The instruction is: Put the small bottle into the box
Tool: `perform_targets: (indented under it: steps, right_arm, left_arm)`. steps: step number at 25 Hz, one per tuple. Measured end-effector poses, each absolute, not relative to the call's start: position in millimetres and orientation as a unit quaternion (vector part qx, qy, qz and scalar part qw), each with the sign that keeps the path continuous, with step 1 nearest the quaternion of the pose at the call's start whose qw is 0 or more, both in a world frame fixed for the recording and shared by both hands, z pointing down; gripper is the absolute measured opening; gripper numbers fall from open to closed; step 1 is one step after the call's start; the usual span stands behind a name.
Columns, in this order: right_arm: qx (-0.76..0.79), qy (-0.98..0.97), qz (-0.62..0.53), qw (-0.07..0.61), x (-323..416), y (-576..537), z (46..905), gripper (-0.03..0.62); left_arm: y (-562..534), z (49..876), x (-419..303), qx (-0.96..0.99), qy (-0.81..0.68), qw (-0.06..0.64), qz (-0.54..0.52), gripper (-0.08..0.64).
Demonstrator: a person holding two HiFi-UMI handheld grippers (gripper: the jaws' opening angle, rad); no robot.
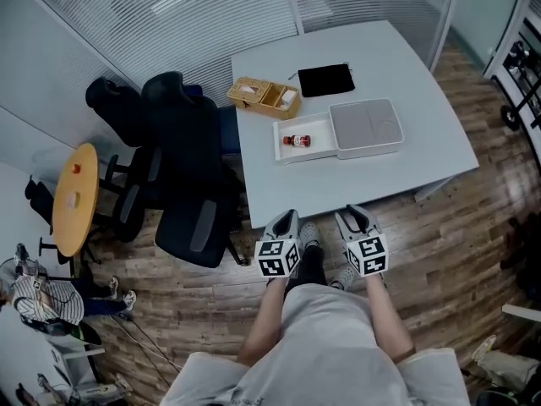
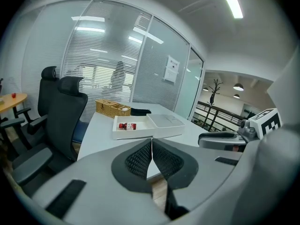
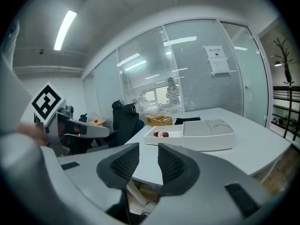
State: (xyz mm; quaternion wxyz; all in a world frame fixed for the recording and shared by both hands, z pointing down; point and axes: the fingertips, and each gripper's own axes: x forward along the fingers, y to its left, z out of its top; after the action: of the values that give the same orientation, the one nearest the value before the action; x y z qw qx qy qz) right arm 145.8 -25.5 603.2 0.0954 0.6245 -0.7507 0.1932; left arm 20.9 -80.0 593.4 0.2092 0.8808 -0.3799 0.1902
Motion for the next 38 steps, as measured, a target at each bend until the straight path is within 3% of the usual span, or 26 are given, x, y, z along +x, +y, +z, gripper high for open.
perform_targets:
  steps: [6, 38]
  right_arm:
    - [0.633, -0.742, 0.212, 0.066, 146, -14, 601, 0.021]
    - [0.662, -0.716, 0.212, 0.065, 148, 5, 601, 0.017]
  left_arm:
    - [-69, 593, 19, 0.882, -0.377, 0.214, 0.185, 0.029]
    - [-48, 588, 2, 0.884, -0.375, 0.220, 0.172, 0.029]
